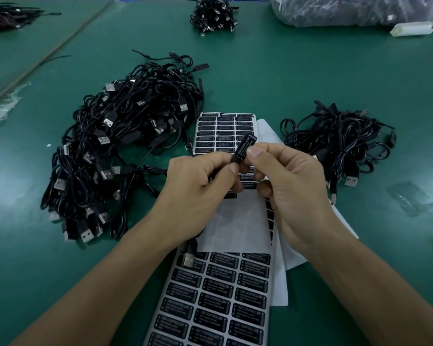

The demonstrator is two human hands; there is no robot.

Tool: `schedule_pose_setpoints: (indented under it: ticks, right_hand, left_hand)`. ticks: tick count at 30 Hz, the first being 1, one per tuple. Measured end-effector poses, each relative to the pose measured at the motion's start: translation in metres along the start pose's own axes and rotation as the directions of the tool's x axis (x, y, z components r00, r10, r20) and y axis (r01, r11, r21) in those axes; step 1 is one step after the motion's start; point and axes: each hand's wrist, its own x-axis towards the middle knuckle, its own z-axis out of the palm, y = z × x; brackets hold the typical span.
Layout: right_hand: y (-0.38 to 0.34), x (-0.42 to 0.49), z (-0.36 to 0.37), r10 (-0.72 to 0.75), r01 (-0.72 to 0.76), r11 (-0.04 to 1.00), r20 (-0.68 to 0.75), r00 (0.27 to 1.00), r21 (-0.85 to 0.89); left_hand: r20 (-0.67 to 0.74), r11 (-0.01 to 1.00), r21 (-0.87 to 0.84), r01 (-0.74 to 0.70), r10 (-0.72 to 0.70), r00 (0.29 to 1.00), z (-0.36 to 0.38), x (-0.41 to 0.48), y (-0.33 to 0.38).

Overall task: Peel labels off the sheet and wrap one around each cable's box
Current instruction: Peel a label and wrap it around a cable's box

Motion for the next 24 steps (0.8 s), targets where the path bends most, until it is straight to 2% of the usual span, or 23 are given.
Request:
schedule_pose_setpoints:
  ticks: [24]
  right_hand:
    - [-0.0009,-0.0021,0.0019,-0.035,0.031,0.998,-0.066,0.997,-0.06]
  left_hand:
    - [-0.016,1.0,-0.012,0.007,-0.007,1.0,0.0038,0.0009,0.0045]
